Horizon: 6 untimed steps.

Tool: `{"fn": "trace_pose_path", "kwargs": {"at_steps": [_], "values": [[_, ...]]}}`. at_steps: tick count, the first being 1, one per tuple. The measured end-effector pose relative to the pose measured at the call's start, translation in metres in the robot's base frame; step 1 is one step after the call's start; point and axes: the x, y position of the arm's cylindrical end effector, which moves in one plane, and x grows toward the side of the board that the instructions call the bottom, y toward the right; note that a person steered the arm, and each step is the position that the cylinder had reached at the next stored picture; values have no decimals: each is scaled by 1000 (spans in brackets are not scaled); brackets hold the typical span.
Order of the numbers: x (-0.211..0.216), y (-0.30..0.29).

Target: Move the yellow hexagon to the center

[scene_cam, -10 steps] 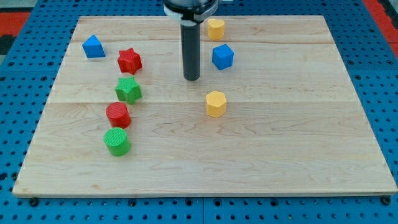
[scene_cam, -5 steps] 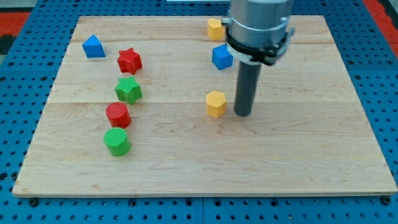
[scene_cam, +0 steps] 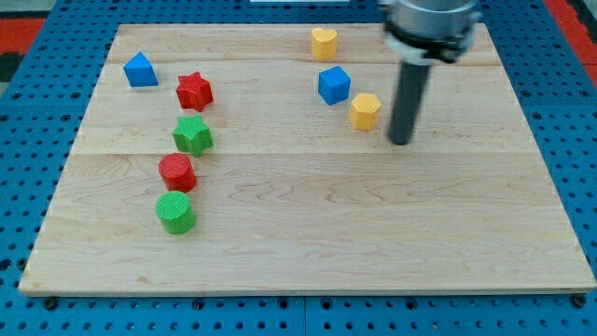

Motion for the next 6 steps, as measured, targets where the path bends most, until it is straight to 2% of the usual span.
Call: {"fn": "trace_pose_path", "kwargs": {"at_steps": [1,2,4,6], "values": [[-42,44],[-86,30],[-63,-55],[-49,-113]]}}
